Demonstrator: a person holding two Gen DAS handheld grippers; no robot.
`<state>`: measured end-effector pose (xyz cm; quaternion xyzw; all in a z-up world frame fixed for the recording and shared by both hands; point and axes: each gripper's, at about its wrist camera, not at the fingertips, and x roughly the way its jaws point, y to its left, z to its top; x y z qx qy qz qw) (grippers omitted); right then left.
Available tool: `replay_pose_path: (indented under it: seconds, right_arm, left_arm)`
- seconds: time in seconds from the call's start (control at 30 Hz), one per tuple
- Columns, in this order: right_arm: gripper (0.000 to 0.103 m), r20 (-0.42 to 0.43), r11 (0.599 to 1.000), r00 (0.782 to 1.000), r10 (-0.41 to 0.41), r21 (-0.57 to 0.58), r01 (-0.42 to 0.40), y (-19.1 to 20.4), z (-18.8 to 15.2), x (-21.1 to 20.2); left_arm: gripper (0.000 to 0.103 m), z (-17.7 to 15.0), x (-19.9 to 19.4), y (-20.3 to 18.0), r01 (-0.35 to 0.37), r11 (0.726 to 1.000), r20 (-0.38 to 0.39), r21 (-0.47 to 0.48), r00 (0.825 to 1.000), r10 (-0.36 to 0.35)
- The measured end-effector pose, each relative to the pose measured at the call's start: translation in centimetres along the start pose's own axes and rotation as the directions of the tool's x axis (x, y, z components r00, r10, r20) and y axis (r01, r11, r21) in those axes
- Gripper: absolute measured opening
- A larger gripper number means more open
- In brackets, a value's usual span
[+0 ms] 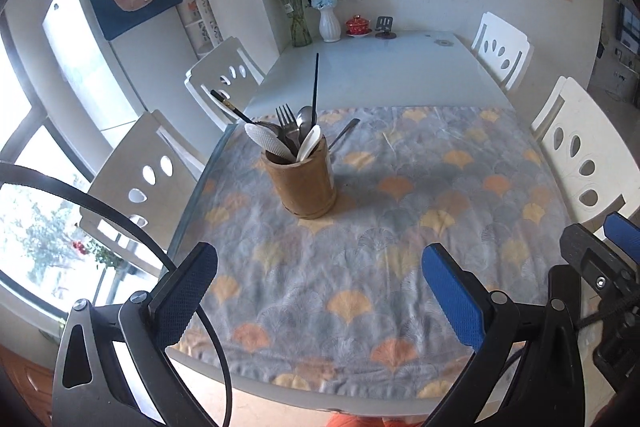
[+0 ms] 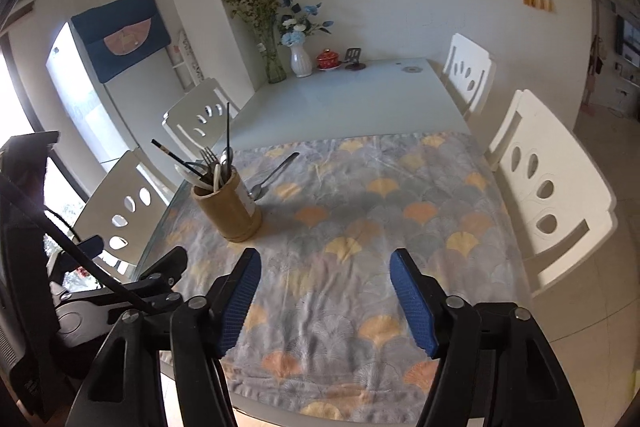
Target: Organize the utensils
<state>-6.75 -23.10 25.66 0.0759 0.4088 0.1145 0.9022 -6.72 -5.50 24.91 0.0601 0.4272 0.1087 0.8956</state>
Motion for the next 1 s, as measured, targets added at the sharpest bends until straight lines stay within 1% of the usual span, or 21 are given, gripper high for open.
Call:
replay_pose_path:
  seconds: [0.03,0.13,0.23,0.37,0.57,0.7,0.8,0.9,0.97,1.0]
  right_arm:
    - [0.070,-0.001,1.000,1.000,-0.014,0.007,0.014,0.0,0.0,-0.1]
    - [0.070,-0.007,0.998,0.998,-0.057,0.022,0.057,-0.3,0.0,-0.3]
    - [0.070,-0.013,0.995,0.995,-0.101,0.026,0.101,-0.4,0.1,-0.4]
    - [0.070,-0.033,0.993,0.994,-0.109,0.043,0.110,-0.9,-0.1,-0.2]
    - [0.070,-0.052,0.993,0.994,-0.091,0.072,0.095,-1.1,-0.2,0.4]
    - [0.070,-0.072,0.993,0.994,-0.088,0.078,0.094,-0.7,0.0,1.4]
    - [0.070,-0.087,0.992,0.991,-0.105,0.067,0.111,0.2,0.4,2.7]
    - [0.070,-0.121,0.992,0.988,-0.097,0.069,0.106,0.9,0.7,4.5]
    - [0.070,-0.148,0.993,0.985,-0.090,0.068,0.100,1.5,0.6,6.1]
    - [0.070,-0.156,0.993,0.984,-0.089,0.063,0.099,1.7,0.5,6.9]
  left_arm:
    - [0.103,0.0,-0.2,-0.1,0.004,1.000,0.002,0.001,1.000,-0.004]
    - [0.103,0.0,-0.4,-0.3,0.022,1.000,-0.004,-0.002,1.000,-0.022]
    - [0.102,-0.1,-0.5,-0.5,0.067,0.998,-0.022,-0.013,0.997,-0.068]
    - [0.102,-0.2,-0.8,-1.0,0.062,0.998,-0.020,-0.003,0.998,-0.062]
    - [0.102,-0.2,-0.7,-0.9,0.044,0.999,-0.021,0.010,0.999,-0.044]
    - [0.102,0.1,0.6,-0.2,0.071,0.998,-0.034,0.004,0.997,-0.070]
    - [0.102,0.6,2.3,0.4,0.086,0.996,-0.052,0.013,0.995,-0.086]
    - [0.102,0.8,4.0,1.5,0.070,0.997,-0.055,0.019,0.996,-0.069]
    - [0.102,0.6,5.3,2.5,0.029,0.999,-0.052,0.030,0.998,-0.027]
    - [0.102,0.5,6.0,2.9,0.021,0.999,-0.059,0.033,0.998,-0.019]
